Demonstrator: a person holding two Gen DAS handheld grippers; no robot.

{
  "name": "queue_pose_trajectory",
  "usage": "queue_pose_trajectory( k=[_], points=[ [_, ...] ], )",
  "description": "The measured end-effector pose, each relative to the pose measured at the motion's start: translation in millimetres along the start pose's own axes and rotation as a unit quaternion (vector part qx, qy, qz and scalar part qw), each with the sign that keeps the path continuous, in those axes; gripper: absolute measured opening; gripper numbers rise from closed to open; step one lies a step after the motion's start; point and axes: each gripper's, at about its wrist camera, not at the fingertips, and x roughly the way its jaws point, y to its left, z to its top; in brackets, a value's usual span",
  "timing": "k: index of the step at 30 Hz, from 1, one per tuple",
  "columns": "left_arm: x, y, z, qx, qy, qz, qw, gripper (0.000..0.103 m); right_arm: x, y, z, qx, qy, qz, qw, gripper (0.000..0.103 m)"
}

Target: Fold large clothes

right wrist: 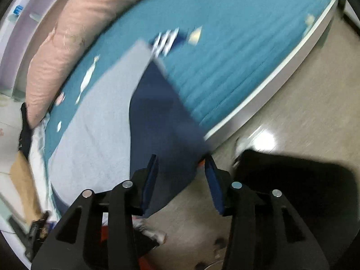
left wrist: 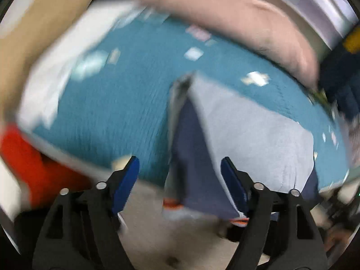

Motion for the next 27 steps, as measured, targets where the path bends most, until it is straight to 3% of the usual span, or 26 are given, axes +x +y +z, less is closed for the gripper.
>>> queue_pose_trajectory(
  k=[2, 4, 5, 7, 8, 10, 11, 14, 15, 17, 19, 21, 23, 27],
  points=[
    [-4, -25, 13, 0.055, -0.036, 0.0, 0.9978, 0.088, -8, 20, 9, -0.042, -0.032, 0.04, 0.998, 0.042],
    [6, -51, 28, 0.101, -0.058, -0.015, 0.9931, 0.088, 3, 49, 17, -0.102, -0.037, 0.072, 0.992, 0.036],
    [16, -59, 32, 0.121, -0.06, -0.021, 0.9906, 0.089, 12, 55, 18, -0.117, -0.03, 0.09, 0.989, 0.018],
    [47, -74, 37, 0.155, -0.035, -0.003, 0.9873, 0.089, 50, 75, 21, -0.159, 0.012, 0.075, 0.984, 0.002],
    [62, -77, 37, 0.162, -0.019, 0.006, 0.9866, 0.089, 63, 75, 20, -0.172, 0.019, 0.052, 0.984, 0.0],
    [91, -69, 34, 0.152, 0.028, 0.019, 0.9878, 0.088, 87, 62, 19, -0.179, 0.044, 0.003, 0.983, 0.0],
    [99, -56, 29, 0.132, 0.04, 0.002, 0.9905, 0.088, 94, 47, 19, -0.162, 0.049, -0.012, 0.986, 0.0],
    [106, -25, 17, 0.048, 0.05, -0.057, 0.996, 0.089, 100, 27, 17, -0.149, 0.054, 0.006, 0.987, 0.0],
    [110, -25, 19, 0.041, 0.051, -0.06, 0.9961, 0.089, 101, 35, 17, -0.164, 0.055, -0.009, 0.985, 0.0],
    [112, -32, 18, 0.053, 0.041, -0.046, 0.9968, 0.089, 90, 52, 15, -0.183, 0.047, -0.026, 0.982, 0.0],
    [112, -37, 19, 0.055, 0.04, -0.037, 0.997, 0.09, 75, 86, 14, -0.187, 0.033, 0.024, 0.981, 0.0],
    [114, -36, 18, 0.047, 0.04, -0.043, 0.9972, 0.09, 72, 128, 9, -0.219, 0.033, 0.069, 0.973, 0.0],
    [116, -34, 17, 0.05, 0.037, -0.045, 0.9971, 0.09, 80, 169, 1, -0.24, 0.048, 0.104, 0.964, 0.001],
    [114, -28, 15, 0.052, 0.034, -0.052, 0.9967, 0.09, 118, 226, -16, -0.281, 0.063, 0.104, 0.952, 0.001]
  ],
)
